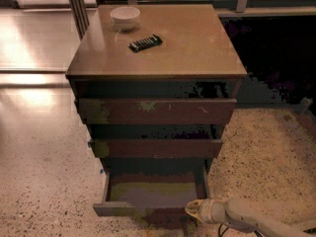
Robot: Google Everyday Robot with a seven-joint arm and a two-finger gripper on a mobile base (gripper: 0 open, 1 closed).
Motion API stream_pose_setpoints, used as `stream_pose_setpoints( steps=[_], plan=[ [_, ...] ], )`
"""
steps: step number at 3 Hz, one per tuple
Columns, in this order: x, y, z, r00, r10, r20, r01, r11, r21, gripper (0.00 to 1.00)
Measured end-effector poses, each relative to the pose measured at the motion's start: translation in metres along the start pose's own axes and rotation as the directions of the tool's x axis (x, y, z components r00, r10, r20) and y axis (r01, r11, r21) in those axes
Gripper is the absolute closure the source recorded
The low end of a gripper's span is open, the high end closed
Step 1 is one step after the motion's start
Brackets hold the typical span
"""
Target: Close bottom drawer
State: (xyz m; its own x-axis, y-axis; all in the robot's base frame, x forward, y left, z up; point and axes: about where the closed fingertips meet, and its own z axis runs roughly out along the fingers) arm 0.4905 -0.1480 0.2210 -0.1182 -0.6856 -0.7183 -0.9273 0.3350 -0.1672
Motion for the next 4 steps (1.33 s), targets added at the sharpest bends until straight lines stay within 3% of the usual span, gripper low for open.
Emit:
stream_pose_setpoints(
  steps=[1, 3, 4],
  plan=[
    [-0.001, 0.0, 0.0, 1.0, -0.002, 0.002, 0.002, 1.0, 0.001, 1.0],
    [-0.009, 0.016, 0.007, 0.999, 0.035, 0.007, -0.034, 0.9956, -0.088, 1.0],
    [-0.01, 0.018, 0.008, 0.999, 0.037, 0.008, -0.036, 0.9942, -0.101, 1.0]
  ],
)
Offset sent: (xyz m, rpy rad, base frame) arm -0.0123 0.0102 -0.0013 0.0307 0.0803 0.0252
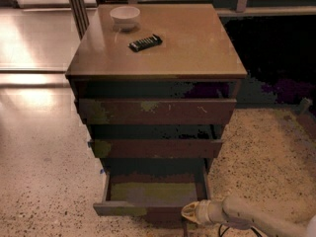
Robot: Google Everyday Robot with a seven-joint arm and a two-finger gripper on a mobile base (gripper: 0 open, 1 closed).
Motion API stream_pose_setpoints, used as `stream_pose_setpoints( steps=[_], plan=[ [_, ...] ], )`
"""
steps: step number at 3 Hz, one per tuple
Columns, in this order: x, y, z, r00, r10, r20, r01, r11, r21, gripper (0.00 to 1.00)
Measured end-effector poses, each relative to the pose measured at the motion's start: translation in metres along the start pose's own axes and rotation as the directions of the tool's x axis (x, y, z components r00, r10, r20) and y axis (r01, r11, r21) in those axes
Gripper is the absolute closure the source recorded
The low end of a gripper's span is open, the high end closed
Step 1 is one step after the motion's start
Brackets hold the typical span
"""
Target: Close bottom drawer
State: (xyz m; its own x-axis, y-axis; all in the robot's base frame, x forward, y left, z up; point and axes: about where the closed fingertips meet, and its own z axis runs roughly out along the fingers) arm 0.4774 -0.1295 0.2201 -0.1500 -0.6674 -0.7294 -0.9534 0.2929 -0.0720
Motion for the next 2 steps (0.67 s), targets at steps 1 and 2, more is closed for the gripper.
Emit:
stream_pose_setpoints(
  steps=[1, 2],
  plan=[
    [0.025, 0.0033, 0.0143, 0.999, 0.038, -0.028, -0.038, 0.999, -0.022, 1.0],
    [0.0256, 0.0029, 0.0151, 0.999, 0.039, -0.028, -0.04, 0.999, -0.02, 1.0]
  ],
)
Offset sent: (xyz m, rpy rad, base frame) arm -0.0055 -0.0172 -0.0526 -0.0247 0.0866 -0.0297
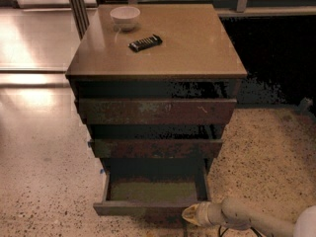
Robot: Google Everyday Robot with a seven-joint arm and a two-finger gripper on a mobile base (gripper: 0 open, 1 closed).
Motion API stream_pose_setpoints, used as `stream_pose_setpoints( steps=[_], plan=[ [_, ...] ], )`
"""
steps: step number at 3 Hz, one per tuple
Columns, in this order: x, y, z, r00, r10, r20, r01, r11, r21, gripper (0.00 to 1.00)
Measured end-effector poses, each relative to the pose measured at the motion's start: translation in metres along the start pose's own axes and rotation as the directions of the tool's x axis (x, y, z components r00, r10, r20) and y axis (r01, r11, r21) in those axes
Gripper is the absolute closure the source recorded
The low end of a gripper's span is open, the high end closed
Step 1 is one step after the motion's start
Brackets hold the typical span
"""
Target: Close bottom drawer
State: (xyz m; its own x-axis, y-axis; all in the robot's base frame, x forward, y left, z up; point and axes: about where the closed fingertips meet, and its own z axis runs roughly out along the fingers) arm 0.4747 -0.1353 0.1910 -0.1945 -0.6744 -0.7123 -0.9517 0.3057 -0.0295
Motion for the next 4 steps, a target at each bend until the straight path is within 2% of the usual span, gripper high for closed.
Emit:
stream_pose_setpoints(
  steps=[1, 2, 3, 4],
  plan=[
    [0.006, -0.017, 0.003, 1.0, -0.011, 0.0, 0.011, 0.9988, 0.049, 1.0],
    [0.005, -0.039, -0.003, 0.999, -0.039, -0.003, 0.039, 0.9936, 0.106, 1.0],
    [0.001, -0.065, -0.015, 0.997, -0.075, -0.011, 0.076, 0.9826, 0.169, 1.0],
    [-0.014, -0.102, -0.045, 0.993, -0.119, -0.017, 0.119, 0.9532, 0.278, 1.0]
  ],
)
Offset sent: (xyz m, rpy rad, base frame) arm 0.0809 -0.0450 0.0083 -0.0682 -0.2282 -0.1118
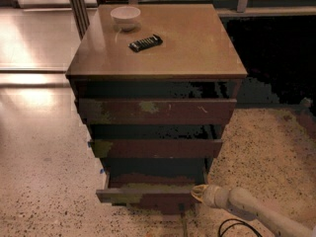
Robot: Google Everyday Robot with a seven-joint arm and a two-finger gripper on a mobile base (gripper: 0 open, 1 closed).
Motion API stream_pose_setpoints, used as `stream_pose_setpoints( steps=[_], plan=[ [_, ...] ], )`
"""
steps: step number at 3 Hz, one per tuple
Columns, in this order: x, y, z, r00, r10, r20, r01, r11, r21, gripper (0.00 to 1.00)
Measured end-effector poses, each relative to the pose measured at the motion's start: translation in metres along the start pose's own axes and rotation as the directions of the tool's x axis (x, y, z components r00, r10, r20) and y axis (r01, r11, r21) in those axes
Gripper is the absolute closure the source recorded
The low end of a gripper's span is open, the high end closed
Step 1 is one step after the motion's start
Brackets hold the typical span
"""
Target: Close bottom drawer
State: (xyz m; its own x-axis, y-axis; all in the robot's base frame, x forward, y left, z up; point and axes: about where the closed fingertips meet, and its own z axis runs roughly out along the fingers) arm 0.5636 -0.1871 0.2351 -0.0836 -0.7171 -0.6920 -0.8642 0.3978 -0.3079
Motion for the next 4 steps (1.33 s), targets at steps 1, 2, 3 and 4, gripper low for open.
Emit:
stream_pose_setpoints(
  steps=[1, 2, 3, 4],
  plan=[
    [0.0, 0.0, 0.0, 1.0, 0.0, 0.0, 0.0, 1.0, 0.0, 1.0],
    [-0.01, 0.01, 0.003, 1.0, 0.017, -0.005, -0.017, 0.9981, -0.06, 1.0],
    [-0.017, 0.019, 0.008, 0.999, 0.039, -0.012, -0.04, 0.9919, -0.121, 1.0],
    [-0.018, 0.025, 0.019, 0.998, 0.059, -0.025, -0.063, 0.9813, -0.182, 1.0]
  ],
)
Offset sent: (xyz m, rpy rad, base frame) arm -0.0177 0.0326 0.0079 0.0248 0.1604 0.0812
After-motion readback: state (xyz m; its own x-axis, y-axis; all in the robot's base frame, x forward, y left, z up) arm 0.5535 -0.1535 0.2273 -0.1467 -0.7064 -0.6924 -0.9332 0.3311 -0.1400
